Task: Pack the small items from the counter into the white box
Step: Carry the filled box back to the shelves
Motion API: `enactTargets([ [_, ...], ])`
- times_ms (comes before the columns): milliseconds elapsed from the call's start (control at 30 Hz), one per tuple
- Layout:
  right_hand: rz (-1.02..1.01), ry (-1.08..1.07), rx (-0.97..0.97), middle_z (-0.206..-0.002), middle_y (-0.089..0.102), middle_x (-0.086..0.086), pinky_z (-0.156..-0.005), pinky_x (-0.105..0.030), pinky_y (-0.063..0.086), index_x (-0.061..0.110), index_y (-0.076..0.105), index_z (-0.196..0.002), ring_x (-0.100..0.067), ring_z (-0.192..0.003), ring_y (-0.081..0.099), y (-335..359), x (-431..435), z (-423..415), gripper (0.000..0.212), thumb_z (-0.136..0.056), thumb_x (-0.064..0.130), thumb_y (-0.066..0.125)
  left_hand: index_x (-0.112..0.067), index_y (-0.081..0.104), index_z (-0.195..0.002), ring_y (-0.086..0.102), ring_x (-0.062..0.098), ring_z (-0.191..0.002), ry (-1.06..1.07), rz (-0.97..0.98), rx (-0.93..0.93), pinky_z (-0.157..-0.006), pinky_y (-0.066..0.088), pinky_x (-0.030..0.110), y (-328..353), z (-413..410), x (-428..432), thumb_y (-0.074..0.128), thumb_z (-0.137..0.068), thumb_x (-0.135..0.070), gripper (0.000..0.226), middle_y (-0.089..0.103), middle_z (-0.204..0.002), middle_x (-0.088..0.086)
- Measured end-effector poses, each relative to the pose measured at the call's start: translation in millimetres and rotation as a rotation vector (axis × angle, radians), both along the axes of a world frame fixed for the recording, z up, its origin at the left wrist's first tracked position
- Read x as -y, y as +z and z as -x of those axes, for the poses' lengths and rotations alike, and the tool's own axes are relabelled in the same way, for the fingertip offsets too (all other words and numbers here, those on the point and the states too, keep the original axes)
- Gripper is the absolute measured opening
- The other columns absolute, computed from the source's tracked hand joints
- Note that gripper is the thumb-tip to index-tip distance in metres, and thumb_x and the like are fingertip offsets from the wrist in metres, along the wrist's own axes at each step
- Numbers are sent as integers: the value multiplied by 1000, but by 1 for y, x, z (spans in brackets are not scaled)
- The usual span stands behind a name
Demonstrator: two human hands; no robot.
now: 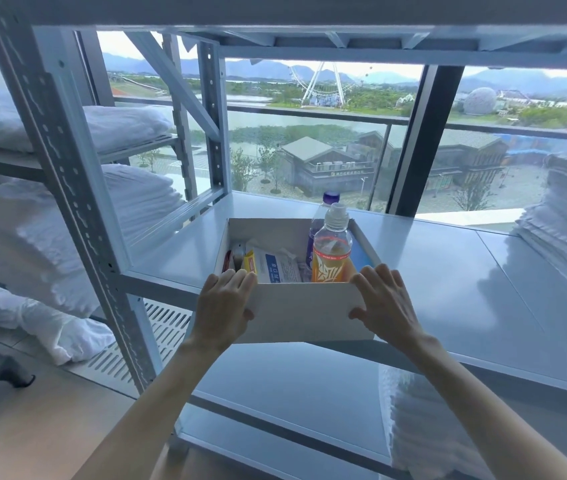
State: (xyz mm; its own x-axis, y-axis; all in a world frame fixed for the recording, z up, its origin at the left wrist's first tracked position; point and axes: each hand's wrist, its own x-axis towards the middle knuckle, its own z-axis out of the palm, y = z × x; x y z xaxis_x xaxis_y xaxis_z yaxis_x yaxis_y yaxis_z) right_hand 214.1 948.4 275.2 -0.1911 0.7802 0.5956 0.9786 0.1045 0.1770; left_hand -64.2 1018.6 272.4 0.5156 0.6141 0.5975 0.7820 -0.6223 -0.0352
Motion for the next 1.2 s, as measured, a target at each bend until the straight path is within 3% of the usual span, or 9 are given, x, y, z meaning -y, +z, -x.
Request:
enactTargets([
  [367,-119,93,-24,-83,56,-5,-68,-32,28,17,44,-91,-22,-81,38,25,-13,5,76,-34,28,92,-12,55,-84,59,25,-75,31,-110,65,-65,43,29,22,12,4,93,-34,-16,63,62,-79,2],
  [533,-165,176,-31,-85,57,-7,-68,-34,28,14,46,-92,-23,-82,38,42,-26,20,75,-35,27,93,-10,55,-82,58,27,-74,125,-174,63,-68,29,30,41,31,10,91,-33,-11,61,61,-78,3],
  [633,-167,241,-39,-84,57,-7,-68,-35,28,12,52,-90,-24,-81,38,43,-33,35,70,-34,25,93,-10,55,-83,59,28,-74,183,-185,71,-69,35,32,42,46,25,92,-34,-11,61,61,-79,4],
  [967,-92,598,-69,-82,58,-6,-69,-35,28,11,60,-88,-23,-81,38,23,-50,121,63,-35,27,92,-10,57,-81,57,26,-76,517,-125,59,-68,30,32,21,122,112,87,-36,-9,55,59,-79,2],
  [1100,-50,791,-80,-83,60,-6,-69,-36,41,11,61,-89,-22,-81,38,12,-47,170,65,-35,27,93,-8,58,-81,51,23,-79,704,-89,69,-68,29,33,8,149,165,89,-33,-11,57,59,-78,2],
  [1200,-10,944,-77,-84,60,-6,-70,-33,33,15,52,-94,-23,-81,39,2,-41,213,73,-35,27,93,-9,59,-81,54,23,-77,846,-53,68,-65,30,32,-1,170,207,89,-33,-9,57,59,-77,0],
])
